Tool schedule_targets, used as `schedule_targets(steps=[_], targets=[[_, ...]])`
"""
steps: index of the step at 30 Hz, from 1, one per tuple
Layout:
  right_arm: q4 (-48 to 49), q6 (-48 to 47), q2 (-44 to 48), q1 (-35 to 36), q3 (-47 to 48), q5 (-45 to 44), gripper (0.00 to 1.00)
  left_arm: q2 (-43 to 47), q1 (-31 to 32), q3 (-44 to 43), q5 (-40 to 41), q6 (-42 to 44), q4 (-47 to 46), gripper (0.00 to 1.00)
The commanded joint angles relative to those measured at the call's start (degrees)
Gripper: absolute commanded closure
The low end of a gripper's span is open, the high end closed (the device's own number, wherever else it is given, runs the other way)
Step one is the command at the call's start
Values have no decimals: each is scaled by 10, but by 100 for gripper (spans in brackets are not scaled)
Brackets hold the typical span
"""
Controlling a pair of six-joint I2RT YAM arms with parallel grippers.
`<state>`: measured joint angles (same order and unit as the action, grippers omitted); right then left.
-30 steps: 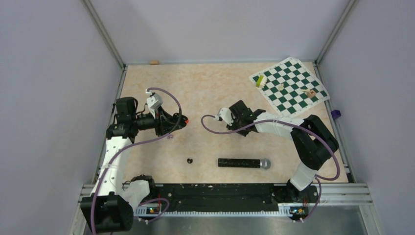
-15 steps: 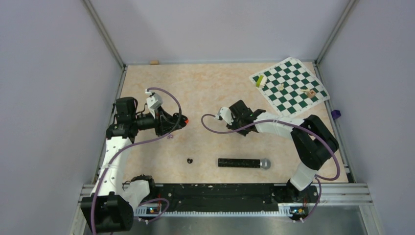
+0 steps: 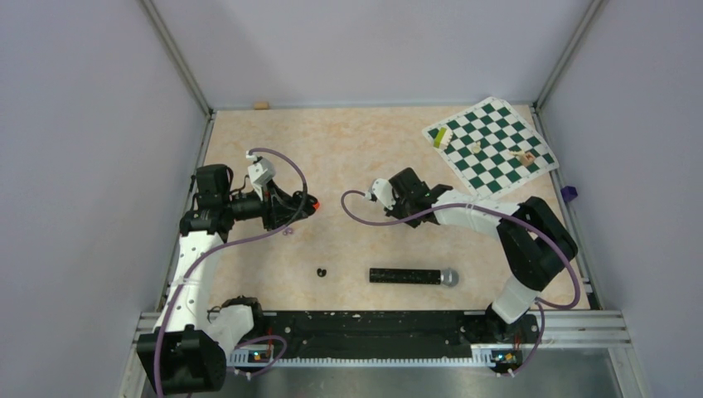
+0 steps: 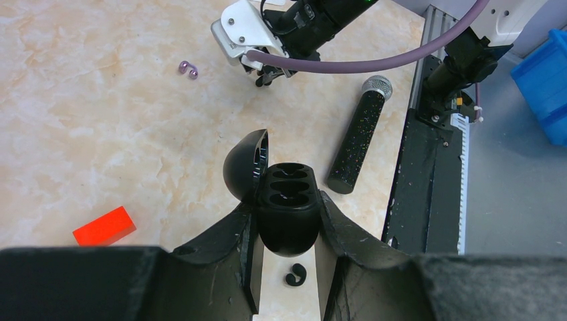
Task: Insert the wireless bluetooth earbuds into the charging case
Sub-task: Pick up the earbud from the center of the board, then place the earbud in the charging case.
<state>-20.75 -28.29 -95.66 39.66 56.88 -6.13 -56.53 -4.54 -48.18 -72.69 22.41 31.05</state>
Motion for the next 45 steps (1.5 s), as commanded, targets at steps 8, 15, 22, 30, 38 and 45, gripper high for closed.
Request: schedule_targets(steps=[8, 15, 22, 30, 38, 45], targets=[[2, 4, 18, 6, 4, 10, 99, 0, -5, 4, -26, 0, -18, 100], [0, 4, 26, 6, 7, 8, 100, -2, -5, 4, -26, 0, -18, 100], [-30, 27, 98, 5, 43, 66, 100, -17, 4, -11, 0, -23, -39, 100], [-82, 34, 174, 5, 130, 146, 100, -97, 100, -101, 88, 28, 19, 100], [-109, 63, 210, 5, 229, 270, 100, -218, 146, -212, 67, 6, 28, 100], [-108, 79, 235, 5, 244, 333, 100, -232, 193, -203, 84, -35, -43, 100]])
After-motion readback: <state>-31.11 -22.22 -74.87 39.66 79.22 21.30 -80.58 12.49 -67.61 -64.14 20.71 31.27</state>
